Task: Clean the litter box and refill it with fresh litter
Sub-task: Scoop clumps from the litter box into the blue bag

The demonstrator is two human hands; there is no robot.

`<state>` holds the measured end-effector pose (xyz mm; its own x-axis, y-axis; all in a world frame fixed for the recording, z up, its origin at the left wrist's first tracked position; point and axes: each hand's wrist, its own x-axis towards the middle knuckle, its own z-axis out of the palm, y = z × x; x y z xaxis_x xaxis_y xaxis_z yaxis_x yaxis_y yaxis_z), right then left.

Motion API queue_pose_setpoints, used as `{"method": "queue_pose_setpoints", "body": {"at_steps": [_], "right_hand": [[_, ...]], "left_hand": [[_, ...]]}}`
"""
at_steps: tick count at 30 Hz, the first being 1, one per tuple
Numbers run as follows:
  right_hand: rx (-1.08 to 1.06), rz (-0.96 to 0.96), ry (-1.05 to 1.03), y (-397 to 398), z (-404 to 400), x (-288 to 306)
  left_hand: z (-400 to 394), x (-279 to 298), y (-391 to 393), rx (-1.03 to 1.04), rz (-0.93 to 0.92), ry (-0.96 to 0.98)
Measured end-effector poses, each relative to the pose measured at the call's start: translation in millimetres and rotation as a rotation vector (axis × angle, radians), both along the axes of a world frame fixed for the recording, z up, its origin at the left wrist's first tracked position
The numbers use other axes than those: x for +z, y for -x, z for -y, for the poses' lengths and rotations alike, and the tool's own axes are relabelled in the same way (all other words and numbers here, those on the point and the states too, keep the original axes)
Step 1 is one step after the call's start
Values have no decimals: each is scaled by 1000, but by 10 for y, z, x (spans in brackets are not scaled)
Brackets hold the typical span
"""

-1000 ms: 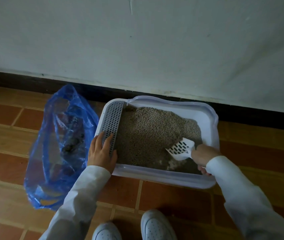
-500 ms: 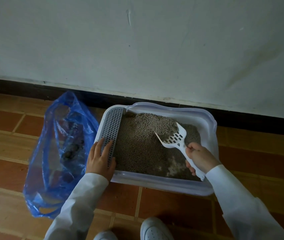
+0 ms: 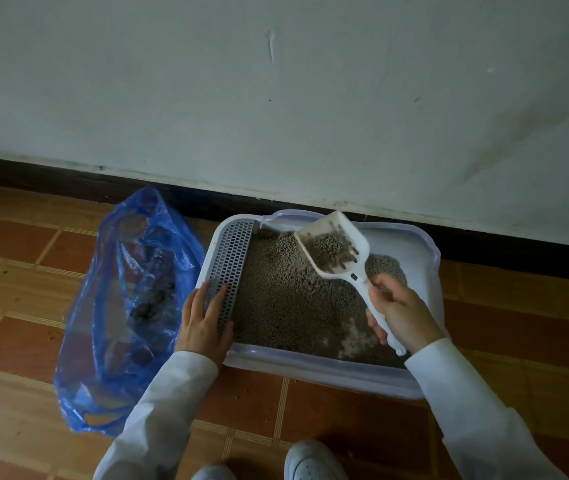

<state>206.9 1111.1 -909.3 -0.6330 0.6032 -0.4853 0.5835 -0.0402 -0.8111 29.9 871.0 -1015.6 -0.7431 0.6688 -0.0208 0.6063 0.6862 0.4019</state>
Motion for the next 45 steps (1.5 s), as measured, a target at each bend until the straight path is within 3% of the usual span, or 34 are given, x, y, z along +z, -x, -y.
{"method": "queue_pose_setpoints", "body": {"at_steps": [11, 17, 22, 25, 30, 34, 38, 45], "right_hand": [[56, 4, -101, 245, 118, 50], [246, -21, -5, 632, 430, 65], [453, 23, 67, 1149, 749, 24], [555, 40, 34, 1462, 942, -75], [706, 107, -192, 1889, 1266, -272], [931, 148, -632, 2022, 1497, -335], [1012, 114, -940, 2041, 1665, -384], [1008, 23, -1111, 1935, 1708, -371]], "left_hand": [[69, 59, -27, 12, -56, -49], [507, 112, 166, 328, -10, -66], [954, 259, 314, 690, -58, 108], [1231, 276, 338, 805, -95, 92], [1488, 174, 327, 903, 26, 175], [1516, 81, 315, 932, 161, 178], [1497, 33, 333, 933, 205, 136], [1421, 25, 341, 904, 159, 14]]}}
